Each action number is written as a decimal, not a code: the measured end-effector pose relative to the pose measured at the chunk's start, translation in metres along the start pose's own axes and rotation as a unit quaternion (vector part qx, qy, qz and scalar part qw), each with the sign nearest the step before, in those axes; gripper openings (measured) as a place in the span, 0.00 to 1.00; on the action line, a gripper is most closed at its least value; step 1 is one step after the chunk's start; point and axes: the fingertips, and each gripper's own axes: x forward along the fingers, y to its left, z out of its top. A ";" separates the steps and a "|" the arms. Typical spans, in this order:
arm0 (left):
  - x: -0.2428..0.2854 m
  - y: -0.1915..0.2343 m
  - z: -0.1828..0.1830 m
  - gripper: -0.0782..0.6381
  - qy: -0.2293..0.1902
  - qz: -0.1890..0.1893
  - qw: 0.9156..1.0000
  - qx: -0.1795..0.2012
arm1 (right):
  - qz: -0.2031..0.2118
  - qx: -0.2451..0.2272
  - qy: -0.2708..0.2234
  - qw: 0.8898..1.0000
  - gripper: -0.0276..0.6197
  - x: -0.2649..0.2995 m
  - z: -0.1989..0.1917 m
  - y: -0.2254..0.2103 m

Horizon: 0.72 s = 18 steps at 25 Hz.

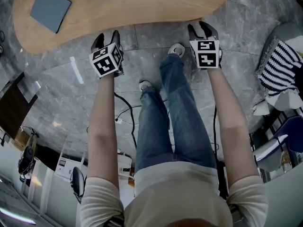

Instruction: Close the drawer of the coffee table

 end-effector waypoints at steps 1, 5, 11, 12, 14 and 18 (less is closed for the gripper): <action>-0.005 -0.006 -0.005 0.42 -0.009 -0.004 1.000 -0.002 | -0.001 0.014 -0.006 1.000 0.26 -0.005 -0.005 0.005; -0.028 -0.025 -0.029 0.27 -0.038 -0.028 0.999 -0.011 | 0.000 0.054 -0.042 0.998 0.15 -0.029 -0.020 0.035; -0.071 -0.031 -0.065 0.11 -0.070 -0.055 0.996 -0.029 | -0.009 0.082 -0.088 0.993 0.04 -0.066 -0.045 0.096; -0.080 -0.030 -0.070 0.11 -0.074 -0.060 0.995 -0.028 | -0.008 0.087 -0.095 0.992 0.04 -0.075 -0.048 0.107; -0.100 -0.030 -0.076 0.11 -0.085 -0.079 0.993 -0.025 | -0.007 0.093 -0.112 0.989 0.04 -0.094 -0.053 0.128; -0.143 -0.031 -0.092 0.11 -0.099 -0.103 0.990 -0.011 | -0.010 0.098 -0.141 0.985 0.04 -0.131 -0.063 0.164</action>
